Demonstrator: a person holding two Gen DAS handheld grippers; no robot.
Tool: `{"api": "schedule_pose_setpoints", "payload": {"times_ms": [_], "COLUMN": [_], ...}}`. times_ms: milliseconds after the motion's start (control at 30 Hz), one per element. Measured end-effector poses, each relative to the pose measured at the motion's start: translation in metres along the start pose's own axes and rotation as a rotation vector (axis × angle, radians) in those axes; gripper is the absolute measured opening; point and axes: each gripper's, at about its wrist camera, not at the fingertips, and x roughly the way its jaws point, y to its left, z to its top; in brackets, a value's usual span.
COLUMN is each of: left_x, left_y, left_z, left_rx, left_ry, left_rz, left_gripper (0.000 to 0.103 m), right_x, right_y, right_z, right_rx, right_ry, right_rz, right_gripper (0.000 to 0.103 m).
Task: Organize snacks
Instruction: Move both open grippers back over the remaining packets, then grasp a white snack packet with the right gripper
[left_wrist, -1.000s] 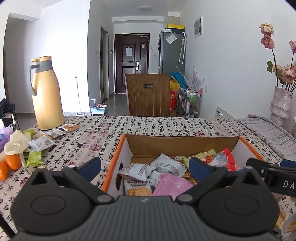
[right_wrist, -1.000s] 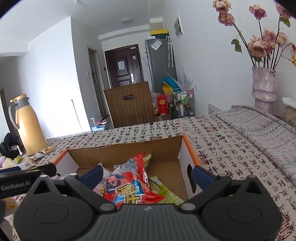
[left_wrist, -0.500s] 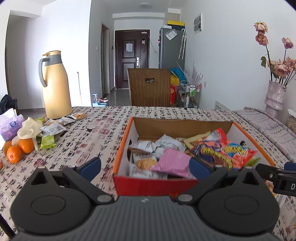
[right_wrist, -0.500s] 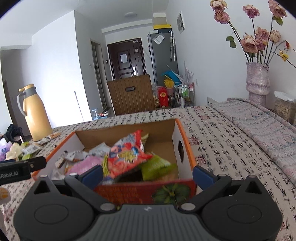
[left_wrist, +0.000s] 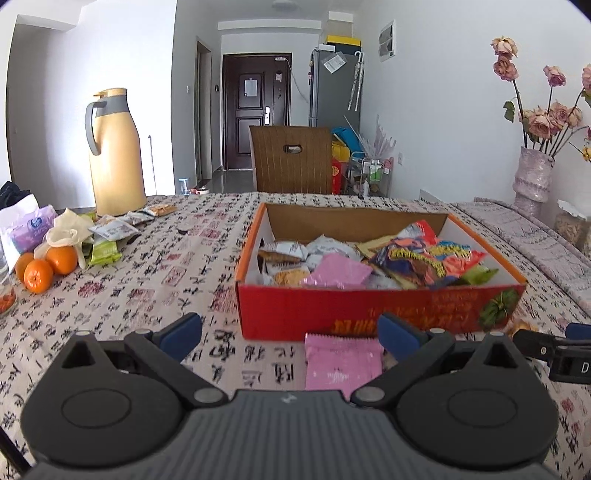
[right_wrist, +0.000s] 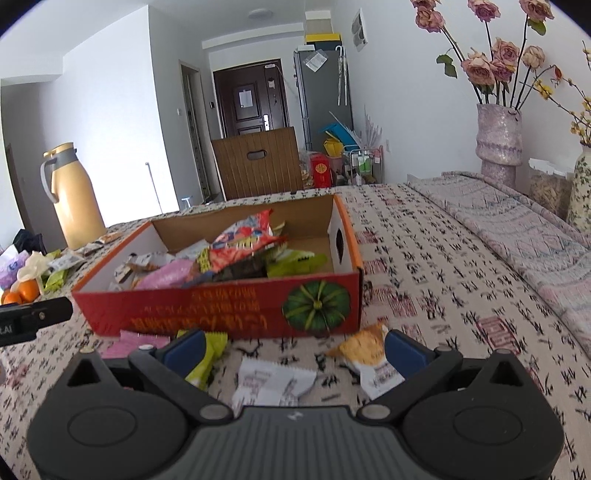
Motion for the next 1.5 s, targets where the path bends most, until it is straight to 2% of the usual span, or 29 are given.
{"api": "schedule_pose_setpoints", "payload": {"times_ms": [533,900,1100,1233,1500], "left_x": [-0.011,-0.010,-0.011,-0.012,-0.012], "left_y": [0.019,0.019,0.018,0.017,0.014], "left_z": [-0.026,-0.028,-0.028,-0.028,-0.029], "left_rx": [-0.034,-0.028,-0.023,-0.020,-0.017], "left_ry": [0.031,0.035,0.033,0.032,0.034], "left_rz": [0.000,-0.003,-0.006,-0.007,-0.012], "left_gripper": [0.103,0.103,0.103,0.103,0.103], "right_x": [-0.005,0.012,0.029,0.044,0.052], "right_y": [0.004,0.011,0.020,0.023,0.028], "right_z": [-0.032,-0.028,-0.022,-0.018,-0.021], "right_rx": [-0.023,-0.031,-0.053,-0.053,-0.083], "right_ry": [0.090,0.130,0.164,0.201,0.211], "right_rz": [-0.008,-0.012,-0.026,-0.037,-0.062], "right_gripper": [0.103,0.103,0.100,0.089,0.082]}}
